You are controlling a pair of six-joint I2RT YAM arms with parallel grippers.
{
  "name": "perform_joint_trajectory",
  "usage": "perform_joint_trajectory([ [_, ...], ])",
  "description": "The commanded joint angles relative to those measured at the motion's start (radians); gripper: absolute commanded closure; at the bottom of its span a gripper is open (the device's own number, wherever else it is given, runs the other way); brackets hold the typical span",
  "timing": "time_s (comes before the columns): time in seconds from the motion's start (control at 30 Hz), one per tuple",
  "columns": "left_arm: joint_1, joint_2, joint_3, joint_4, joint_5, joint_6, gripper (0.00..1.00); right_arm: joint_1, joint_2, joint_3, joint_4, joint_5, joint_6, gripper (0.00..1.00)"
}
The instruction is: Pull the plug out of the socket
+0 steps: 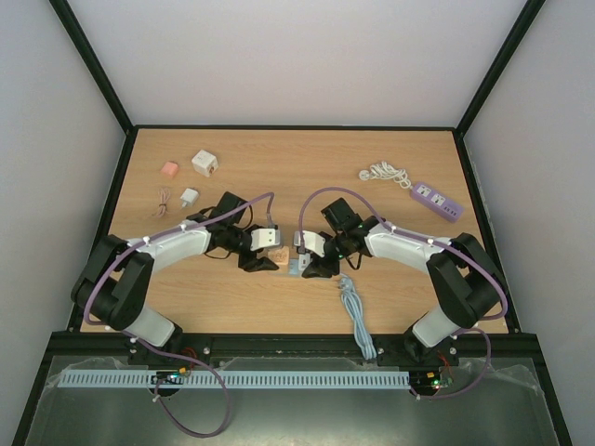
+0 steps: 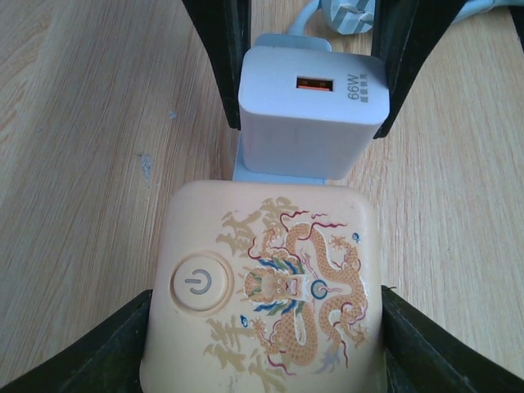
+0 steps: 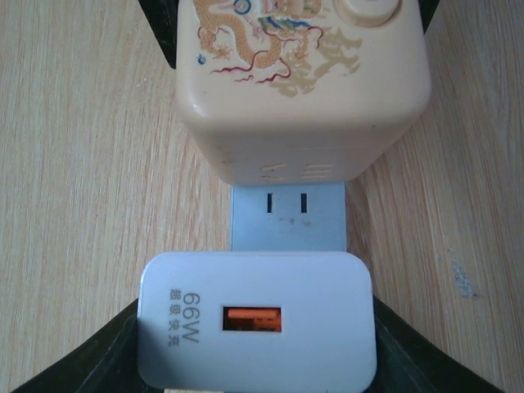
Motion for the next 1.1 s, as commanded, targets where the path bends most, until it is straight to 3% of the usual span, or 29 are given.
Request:
perform_joint_trajectory([
  [0.0, -0.015, -0.093, -0.026, 0.089, 0.073, 0.02, 0.52, 0.017, 0.059, -0.007, 0.012, 0.098, 0.014, 0.91],
  [0.27, -0.017, -0.148, -0.087, 0.148, 0.014, 0.061, 0.53, 0.018, 0.089, 0.015, 0.007, 0.117, 0.036, 0.98],
  [0.6, 0.047, -0.081, 0.013, 0.051, 0.205, -0.034, 0.56, 0.027, 0.097, 0.014, 0.015, 0.161, 0.047, 0.98],
  [1.07, 0.029, -0.194, -0.051, 0.081, 0.087, 0.084, 0.57, 0.027, 0.125, 0.028, 0.015, 0.19, 0.067, 0.98],
])
